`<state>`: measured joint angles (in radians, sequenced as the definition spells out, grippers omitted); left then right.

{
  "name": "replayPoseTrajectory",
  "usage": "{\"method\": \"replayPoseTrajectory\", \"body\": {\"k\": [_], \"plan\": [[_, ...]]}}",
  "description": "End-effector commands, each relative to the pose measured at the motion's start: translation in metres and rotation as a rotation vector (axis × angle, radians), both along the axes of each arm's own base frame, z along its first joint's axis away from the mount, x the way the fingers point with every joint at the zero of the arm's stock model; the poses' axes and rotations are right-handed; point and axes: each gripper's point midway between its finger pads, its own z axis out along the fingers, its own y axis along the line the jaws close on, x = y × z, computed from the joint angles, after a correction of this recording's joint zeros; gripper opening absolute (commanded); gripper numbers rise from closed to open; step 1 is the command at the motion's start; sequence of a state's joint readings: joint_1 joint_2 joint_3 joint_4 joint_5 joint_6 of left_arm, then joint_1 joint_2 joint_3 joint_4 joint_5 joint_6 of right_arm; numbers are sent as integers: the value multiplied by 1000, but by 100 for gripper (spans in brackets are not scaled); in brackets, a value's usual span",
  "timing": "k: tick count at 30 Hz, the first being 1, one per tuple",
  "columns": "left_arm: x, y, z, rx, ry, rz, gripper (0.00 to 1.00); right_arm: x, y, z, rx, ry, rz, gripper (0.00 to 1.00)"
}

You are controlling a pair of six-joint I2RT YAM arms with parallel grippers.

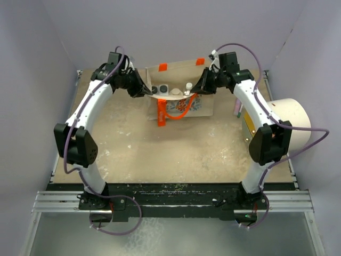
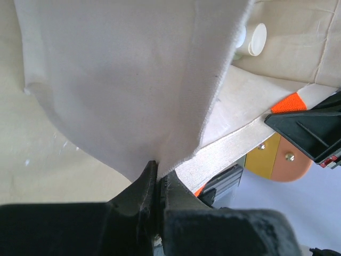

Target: Take the personal care products out of the canvas bag

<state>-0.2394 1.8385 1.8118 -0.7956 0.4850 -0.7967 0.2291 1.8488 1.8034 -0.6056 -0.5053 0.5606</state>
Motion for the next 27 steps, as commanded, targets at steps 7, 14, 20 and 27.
{"method": "replayPoseTrajectory", "body": {"k": [7, 14, 20, 27], "plan": [[-116, 23, 58, -44, -67, -65, 0, -126, 50, 37, 41, -39, 269, 0], [-191, 36, 49, -50, 31, -83, 0, -197, 63, 36, 79, -7, 340, 0], [-228, 43, 35, -41, 80, -99, 0, -229, 66, 8, 65, 68, 372, 0], [-252, 32, 33, -135, 139, -190, 45, -242, 50, -10, 2, 98, 335, 17]]}}
